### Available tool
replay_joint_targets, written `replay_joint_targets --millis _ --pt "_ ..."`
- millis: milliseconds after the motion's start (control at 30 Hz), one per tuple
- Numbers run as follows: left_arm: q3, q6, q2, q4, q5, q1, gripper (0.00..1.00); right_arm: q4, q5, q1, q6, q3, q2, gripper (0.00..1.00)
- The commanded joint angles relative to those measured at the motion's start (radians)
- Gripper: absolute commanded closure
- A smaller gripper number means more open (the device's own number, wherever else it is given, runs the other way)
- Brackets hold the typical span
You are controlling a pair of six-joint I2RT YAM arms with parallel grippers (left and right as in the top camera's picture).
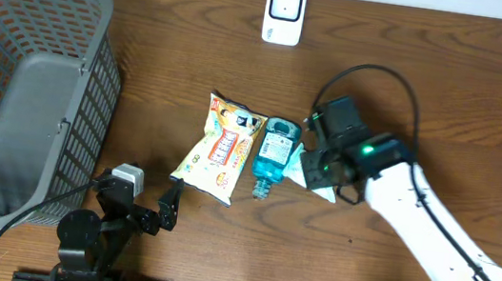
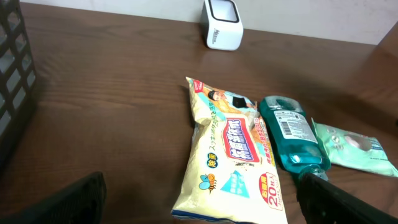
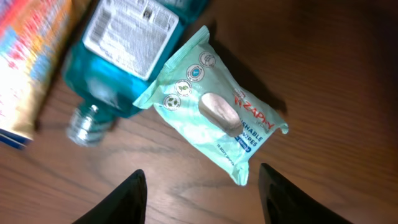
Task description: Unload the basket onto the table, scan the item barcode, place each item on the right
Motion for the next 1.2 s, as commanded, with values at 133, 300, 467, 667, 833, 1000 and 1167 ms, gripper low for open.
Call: replay_joint_targets --millis 133,300,467,667,833,1000,1167 --pt "-0.014 0.016 -0.002 -0.018 -0.001 0.002 0.02 0.082 0.394 0.202 -0.040 -0.089 0.041 0.32" --pt "-0.014 0.016 -0.002 -0.017 -0.002 0.002 0.02 0.081 0.421 0.241 -0.071 -0.101 0.043 0.01" --pt "-0.014 0.016 -0.002 -0.017 -0.001 0.002 0.02 0.097 0.413 0.223 -0.183 -0.102 0.043 0.01" --pt "-0.014 0.016 -0.002 -0.017 -0.001 0.002 0.02 0.171 0.361 0.222 -0.284 -0.136 0.056 0.01" --pt "-0.014 0.016 -0.002 -0.017 -0.001 0.002 0.02 0.201 0.356 0.222 -0.294 -0.184 0.114 0.19" --pt "-0.014 0.016 -0.002 -0.017 -0.001 0.002 0.02 0.268 0.412 0.222 -0.296 -0.223 0.217 0.21" --pt "-0.014 0.016 -0.002 -0.017 -0.001 0.002 0.02 0.330 0.521 0.220 -0.299 -0.223 0.357 0.26"
